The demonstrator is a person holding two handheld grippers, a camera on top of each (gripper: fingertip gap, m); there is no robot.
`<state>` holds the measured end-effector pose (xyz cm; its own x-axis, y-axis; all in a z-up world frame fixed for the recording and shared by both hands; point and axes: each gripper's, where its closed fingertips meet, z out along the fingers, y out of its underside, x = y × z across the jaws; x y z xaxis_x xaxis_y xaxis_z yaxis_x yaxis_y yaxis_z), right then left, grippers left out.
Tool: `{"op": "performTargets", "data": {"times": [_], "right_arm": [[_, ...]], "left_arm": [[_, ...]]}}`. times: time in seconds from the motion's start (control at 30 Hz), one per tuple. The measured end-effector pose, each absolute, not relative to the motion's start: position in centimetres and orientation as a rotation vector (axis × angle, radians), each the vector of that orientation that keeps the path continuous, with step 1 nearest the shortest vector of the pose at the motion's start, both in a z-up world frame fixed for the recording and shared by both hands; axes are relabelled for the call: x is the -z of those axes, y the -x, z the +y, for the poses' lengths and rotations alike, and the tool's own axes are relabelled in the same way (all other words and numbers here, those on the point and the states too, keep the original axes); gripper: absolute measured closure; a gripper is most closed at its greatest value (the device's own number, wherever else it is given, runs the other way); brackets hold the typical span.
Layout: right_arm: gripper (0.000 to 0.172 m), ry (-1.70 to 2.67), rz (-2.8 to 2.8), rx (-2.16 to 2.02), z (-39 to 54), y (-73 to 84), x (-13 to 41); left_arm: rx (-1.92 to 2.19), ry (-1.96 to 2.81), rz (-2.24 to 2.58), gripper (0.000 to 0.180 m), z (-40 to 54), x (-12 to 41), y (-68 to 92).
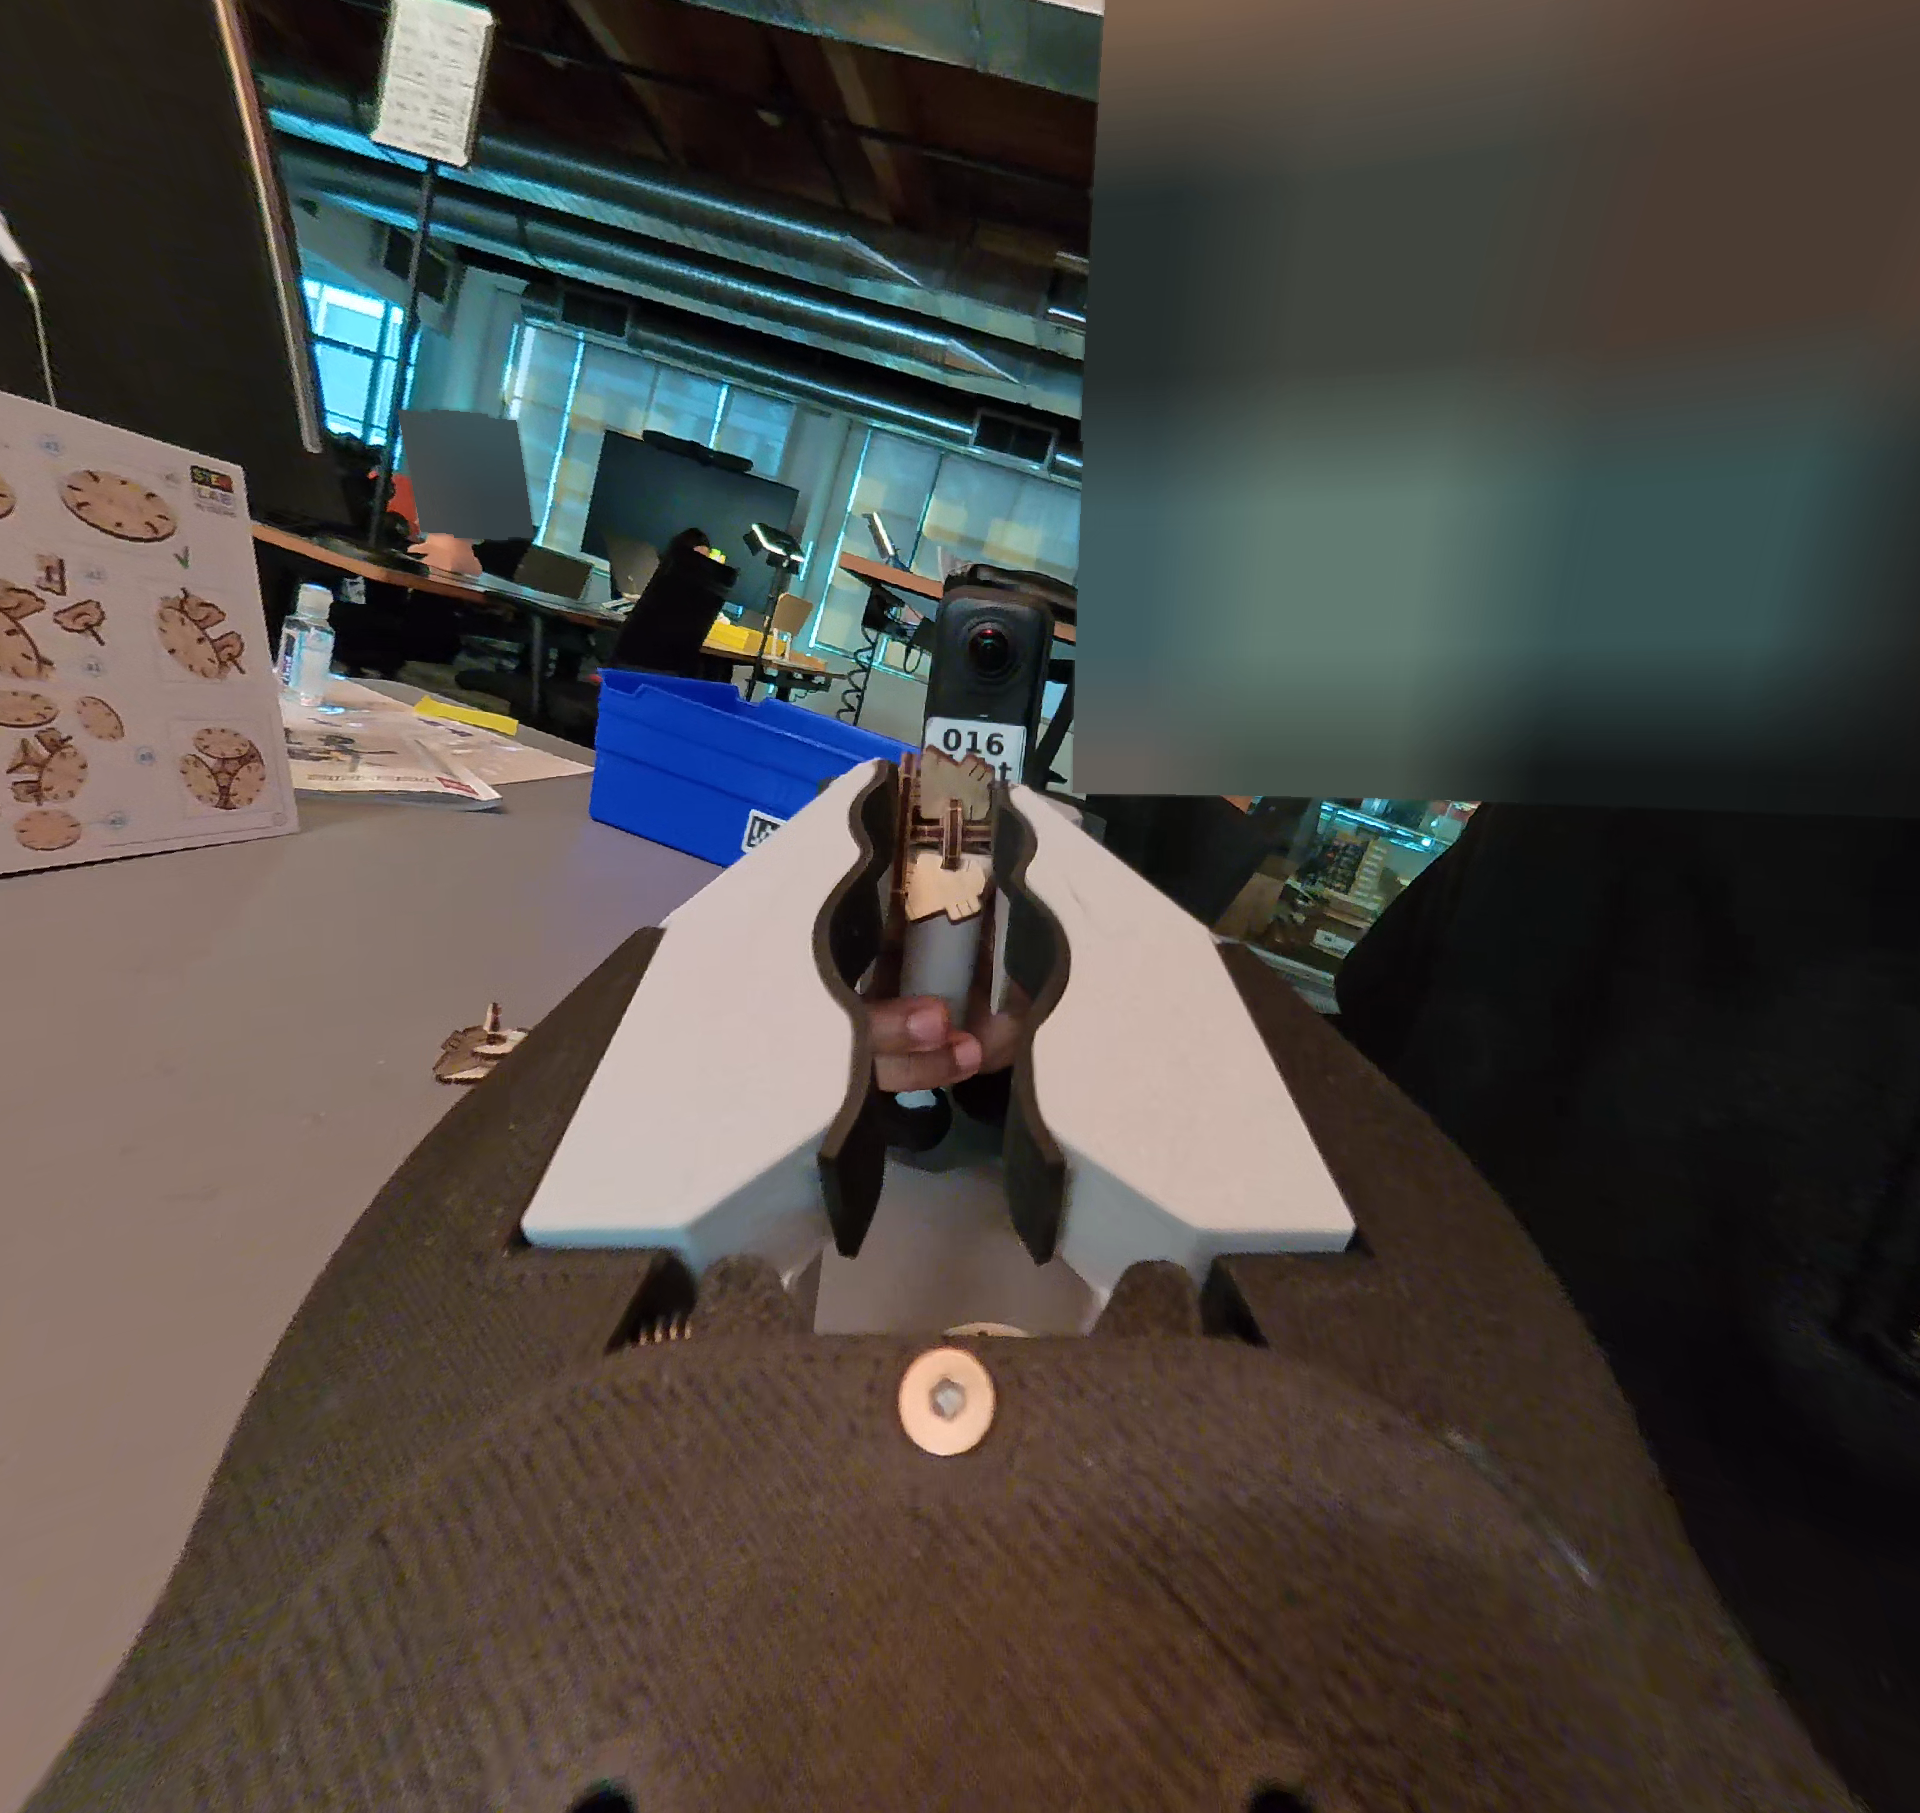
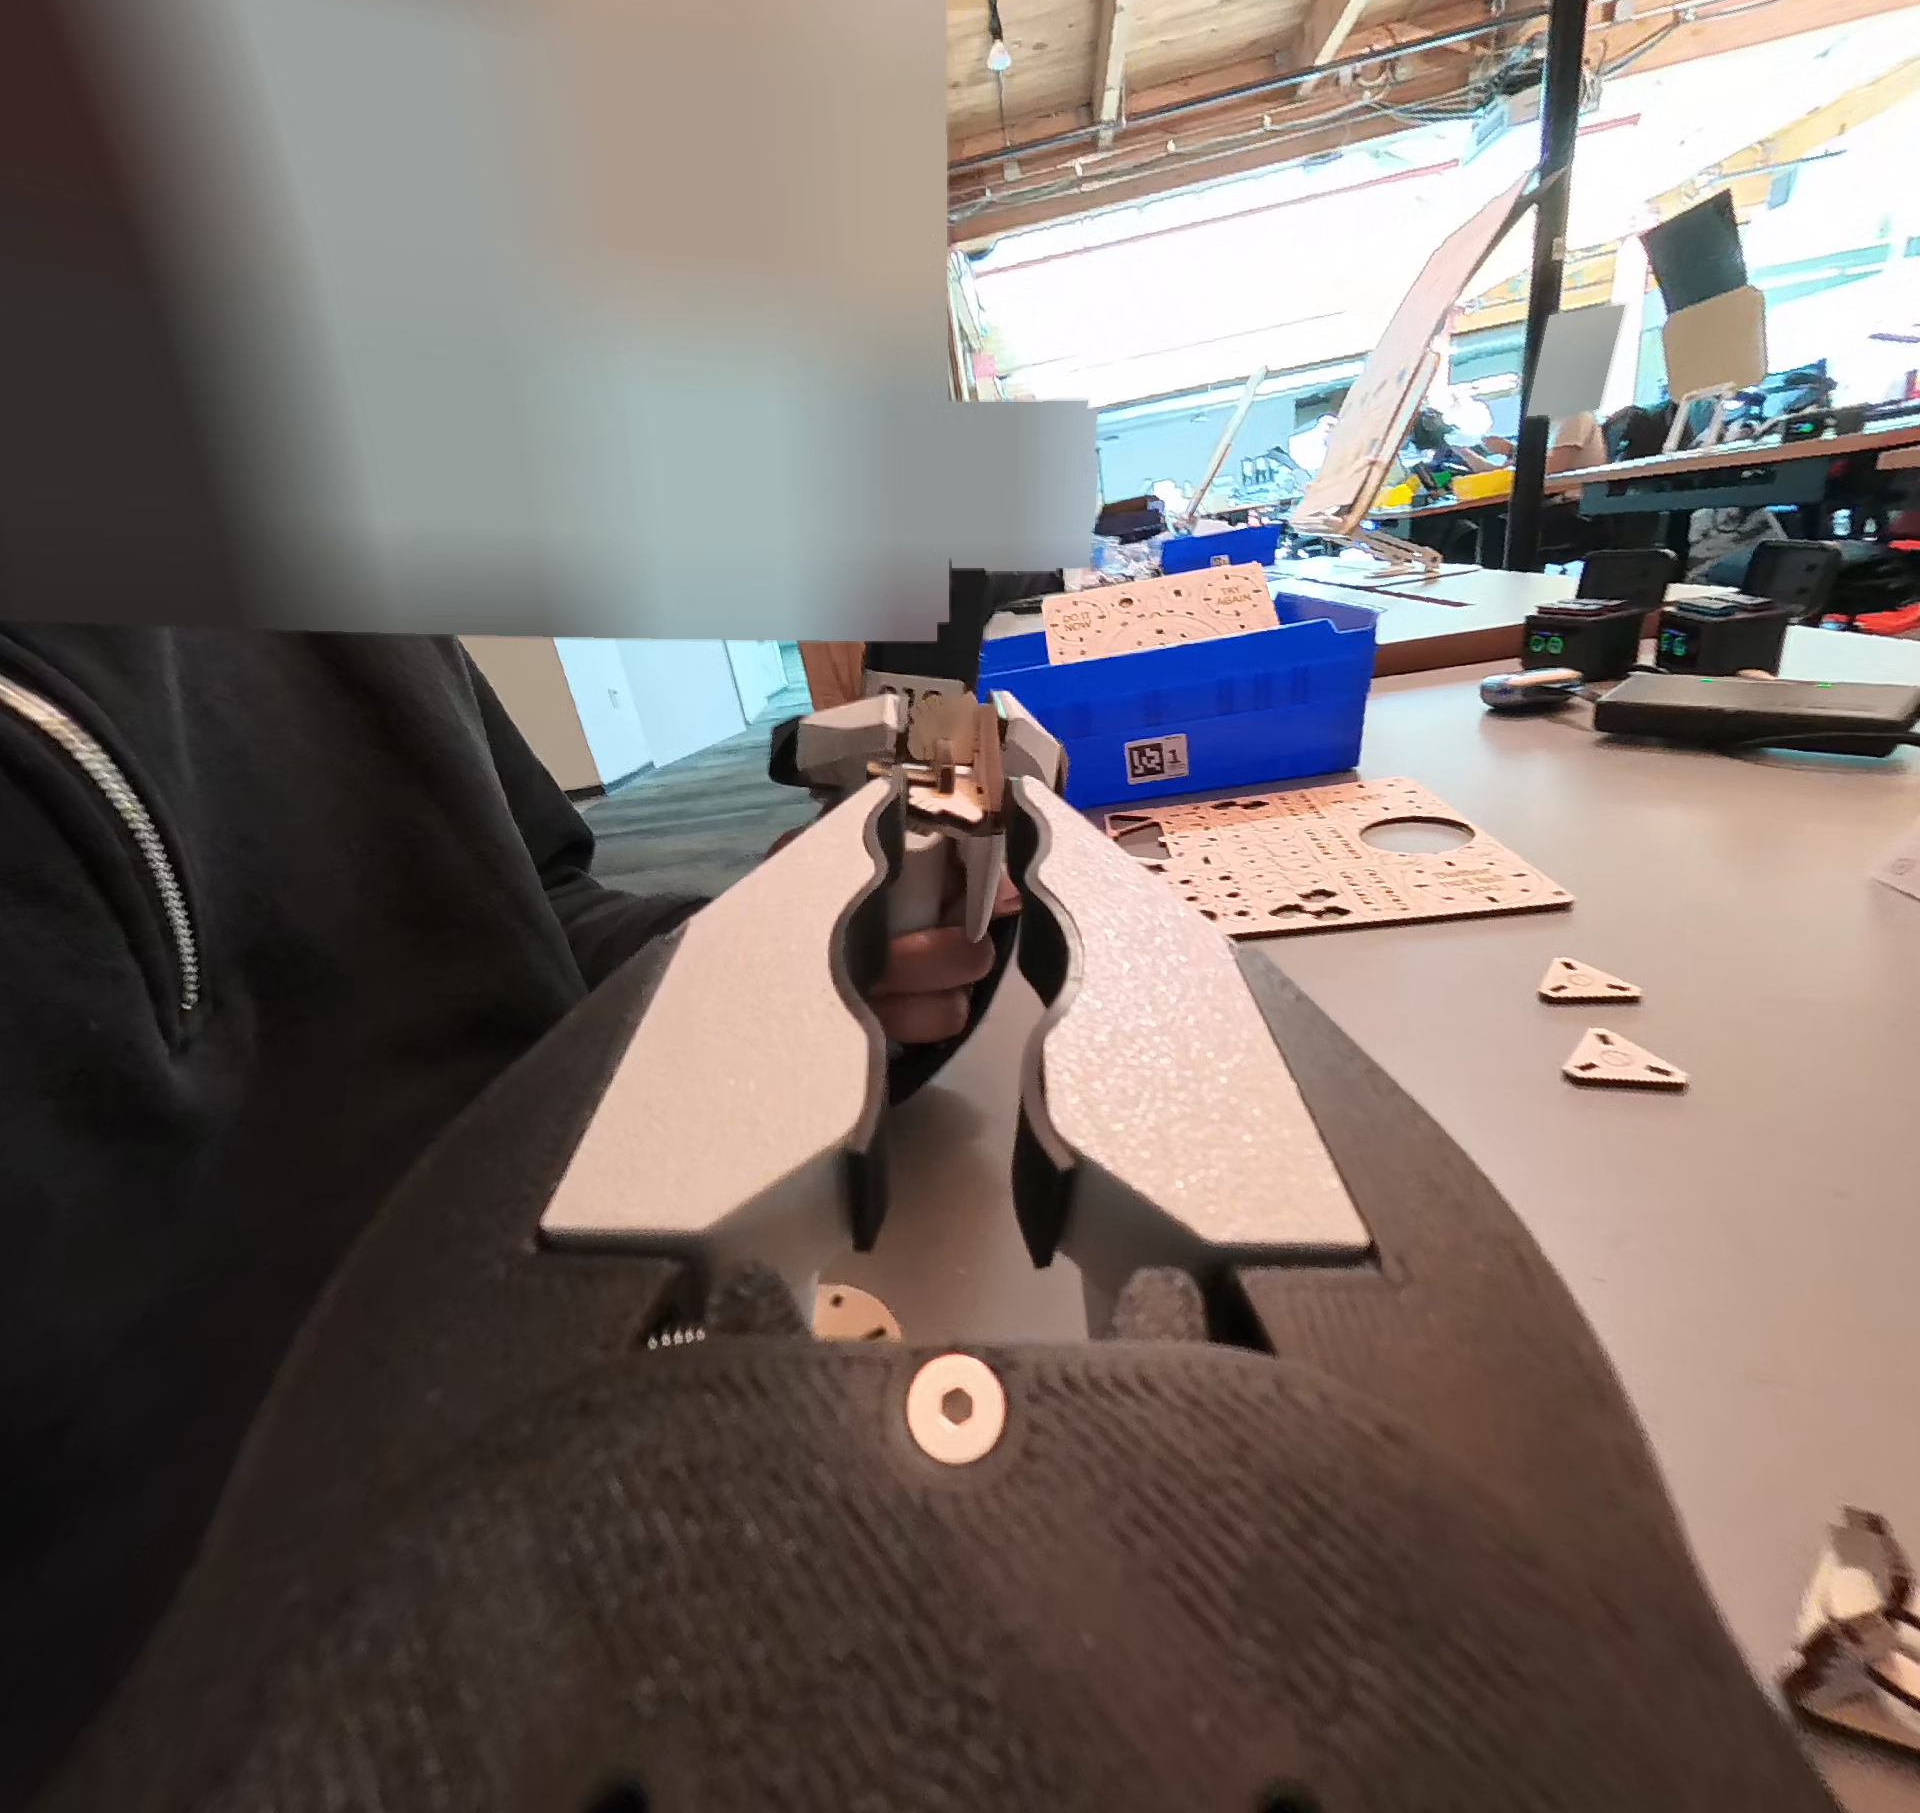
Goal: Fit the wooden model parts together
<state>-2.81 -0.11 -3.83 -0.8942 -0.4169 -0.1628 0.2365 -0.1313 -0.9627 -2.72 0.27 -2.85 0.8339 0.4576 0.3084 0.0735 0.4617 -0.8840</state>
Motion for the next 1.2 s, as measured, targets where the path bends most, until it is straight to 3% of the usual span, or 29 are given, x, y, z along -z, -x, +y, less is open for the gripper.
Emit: {"op": "performTargets", "data": {"times": [1.2], "right_arm": [[0.156,0.337,1.865,2.192,0.13,2.46,3.40]], "left_arm": [[-0.195,1.082,-0.538,0.164,0.64,2.75,2.31]]}}
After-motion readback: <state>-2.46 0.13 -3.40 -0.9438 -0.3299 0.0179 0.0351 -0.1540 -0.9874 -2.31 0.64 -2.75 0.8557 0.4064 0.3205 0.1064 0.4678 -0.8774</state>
